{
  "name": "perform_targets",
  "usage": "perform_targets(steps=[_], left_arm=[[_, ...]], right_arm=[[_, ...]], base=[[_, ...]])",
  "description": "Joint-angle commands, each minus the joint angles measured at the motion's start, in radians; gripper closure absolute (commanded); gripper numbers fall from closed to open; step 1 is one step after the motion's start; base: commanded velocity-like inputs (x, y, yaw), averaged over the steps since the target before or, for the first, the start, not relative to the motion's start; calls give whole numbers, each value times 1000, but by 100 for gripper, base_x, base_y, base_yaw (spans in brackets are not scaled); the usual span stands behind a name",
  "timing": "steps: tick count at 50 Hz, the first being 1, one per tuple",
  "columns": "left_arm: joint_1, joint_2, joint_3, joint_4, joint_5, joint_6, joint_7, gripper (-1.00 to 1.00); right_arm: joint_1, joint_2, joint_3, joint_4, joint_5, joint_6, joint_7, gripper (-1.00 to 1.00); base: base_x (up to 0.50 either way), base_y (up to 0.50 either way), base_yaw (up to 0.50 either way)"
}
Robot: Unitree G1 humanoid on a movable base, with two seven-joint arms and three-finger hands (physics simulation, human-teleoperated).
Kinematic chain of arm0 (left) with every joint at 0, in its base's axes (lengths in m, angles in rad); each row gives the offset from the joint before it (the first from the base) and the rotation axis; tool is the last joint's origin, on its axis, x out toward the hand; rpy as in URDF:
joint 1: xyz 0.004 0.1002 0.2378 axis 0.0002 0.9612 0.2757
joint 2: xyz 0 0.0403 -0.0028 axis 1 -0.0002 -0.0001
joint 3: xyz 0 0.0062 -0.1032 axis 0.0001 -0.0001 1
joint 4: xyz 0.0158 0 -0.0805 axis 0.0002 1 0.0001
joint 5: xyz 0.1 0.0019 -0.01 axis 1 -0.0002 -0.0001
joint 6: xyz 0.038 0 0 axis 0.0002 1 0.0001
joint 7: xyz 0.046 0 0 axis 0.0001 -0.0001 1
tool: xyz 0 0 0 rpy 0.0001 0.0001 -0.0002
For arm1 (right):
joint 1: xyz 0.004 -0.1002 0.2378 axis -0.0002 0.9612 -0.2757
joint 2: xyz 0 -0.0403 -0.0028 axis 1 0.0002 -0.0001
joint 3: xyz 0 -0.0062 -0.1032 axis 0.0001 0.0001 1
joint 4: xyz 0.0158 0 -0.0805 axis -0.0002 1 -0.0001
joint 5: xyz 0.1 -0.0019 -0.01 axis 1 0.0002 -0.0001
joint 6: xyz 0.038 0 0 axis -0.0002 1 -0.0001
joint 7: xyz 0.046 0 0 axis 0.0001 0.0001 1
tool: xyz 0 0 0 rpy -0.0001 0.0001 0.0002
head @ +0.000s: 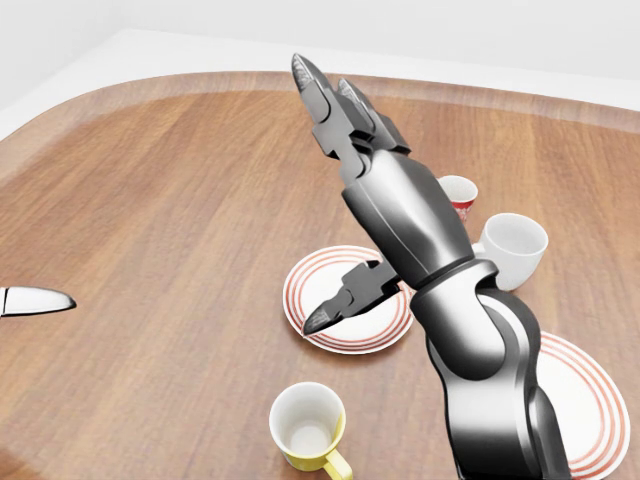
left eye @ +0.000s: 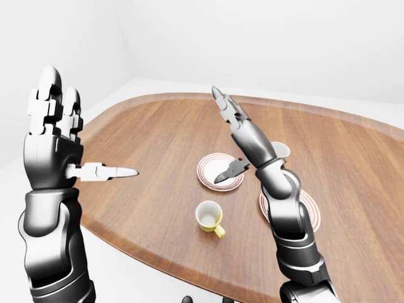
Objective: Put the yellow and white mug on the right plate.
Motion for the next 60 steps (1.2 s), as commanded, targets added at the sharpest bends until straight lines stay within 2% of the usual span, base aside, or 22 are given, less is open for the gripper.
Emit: perform_targets(steps=[1, 18, 27, 42, 60], left_arm=[[-7, 16, 17, 5, -12, 0, 0, -100], [-12, 39, 35, 30, -23, 0, 0, -100], [-14, 42, 38, 35, -24, 0, 0, -100], [-12, 41, 36, 37, -21, 0, -3, -100], [-14, 43, 39, 28, -25, 0, -2, -100]], right_arm=[[-29, 39, 25, 46, -112, 0, 50, -100], [-10, 55, 36, 200, -157, 0, 12, -100], [18, 70, 61, 228, -188, 0, 29, -100], [58, 100, 84, 289, -165, 0, 29, -100], [112, 121, 122, 429, -164, 0, -65, -100]], base=[[0, 0, 0], [0, 0, 0], [0, 0, 0], [0, 0, 0], [0, 0, 0]])
